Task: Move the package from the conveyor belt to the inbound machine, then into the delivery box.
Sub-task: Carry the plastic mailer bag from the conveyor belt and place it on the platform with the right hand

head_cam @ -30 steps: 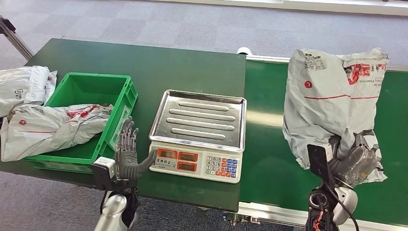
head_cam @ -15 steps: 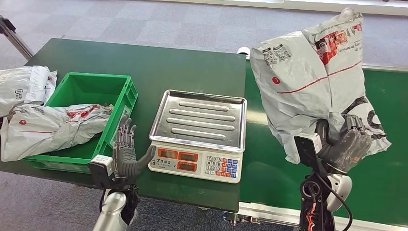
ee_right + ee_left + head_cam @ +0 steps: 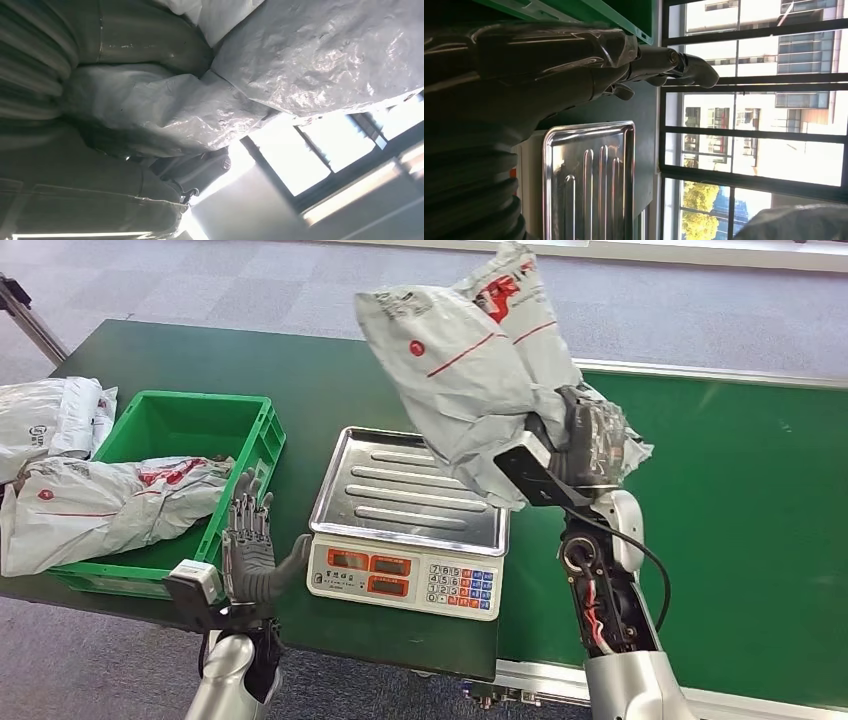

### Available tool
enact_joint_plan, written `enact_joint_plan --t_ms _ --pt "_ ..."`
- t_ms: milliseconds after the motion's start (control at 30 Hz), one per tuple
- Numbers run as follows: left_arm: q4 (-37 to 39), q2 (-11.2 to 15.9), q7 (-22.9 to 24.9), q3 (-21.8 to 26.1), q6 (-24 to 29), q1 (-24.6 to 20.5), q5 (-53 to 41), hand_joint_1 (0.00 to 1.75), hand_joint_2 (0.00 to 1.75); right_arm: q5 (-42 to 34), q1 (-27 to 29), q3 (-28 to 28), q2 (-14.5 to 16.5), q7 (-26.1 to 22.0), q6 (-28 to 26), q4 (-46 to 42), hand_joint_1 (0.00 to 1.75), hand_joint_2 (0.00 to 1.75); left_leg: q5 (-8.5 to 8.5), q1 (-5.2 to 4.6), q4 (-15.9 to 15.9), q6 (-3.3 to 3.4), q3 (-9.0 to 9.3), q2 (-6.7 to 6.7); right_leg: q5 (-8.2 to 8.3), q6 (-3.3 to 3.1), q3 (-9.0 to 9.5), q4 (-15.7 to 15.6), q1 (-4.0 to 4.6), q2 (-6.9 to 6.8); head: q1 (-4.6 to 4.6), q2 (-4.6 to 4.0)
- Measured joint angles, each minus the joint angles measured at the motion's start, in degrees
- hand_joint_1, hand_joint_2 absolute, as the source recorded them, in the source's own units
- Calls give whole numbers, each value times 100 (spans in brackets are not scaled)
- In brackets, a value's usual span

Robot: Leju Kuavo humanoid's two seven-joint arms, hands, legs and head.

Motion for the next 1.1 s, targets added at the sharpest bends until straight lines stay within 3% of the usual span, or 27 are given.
enact_joint_plan --t_ms 133,267,600,833,867,967,1000,1100 --pt "-10 14 0 34 -2 -6 39 0 175 508 -715 744 86 200 382 1196 175 175 0 0 0 0 -2 -6 0 0 -1 0 0 -3 1 0" --pt "-48 20 0 43 -1 14 43 0 175 772 -1026 1348 217 290 656 2061 175 175 0 1 0 0 -5 -18 -2 1 -3 0 0 -13 1 0" --pt "-103 36 0 44 -2 84 52 0 175 970 -1346 1895 331 444 816 2909 175 175 0 -1 1 0 -6 -21 -1 1 -4 -1 -1 -16 2 0" --pt "-155 37 0 16 4 157 56 0 175 1126 -1547 2185 369 1408 1117 3376 175 175 0 0 1 0 -6 -21 -2 1 -5 -1 0 -16 2 0" --pt "-155 38 0 9 4 157 56 0 175 1133 -1548 2207 368 1540 1169 3431 152 175 -1 0 1 0 -6 -20 -2 1 -6 -1 0 -16 2 0" --pt "-155 39 0 -8 16 157 56 0 175 1124 -1524 2256 352 1842 1239 3569 21 175 -1 0 1 0 -6 -20 -2 1 -6 -1 -1 -15 2 0" --pt "-155 41 0 -12 25 157 58 0 175 1079 -1506 2262 342 1888 1184 3594 0 175 -1 -1 1 0 -6 -20 -1 1 -6 -2 -1 -15 2 0" --pt "-152 48 0 -36 50 157 65 0 175 734 -1463 2227 313 1764 763 3618 0 175 -1 -1 2 0 -6 -19 -1 1 -6 -2 -1 -14 2 0"
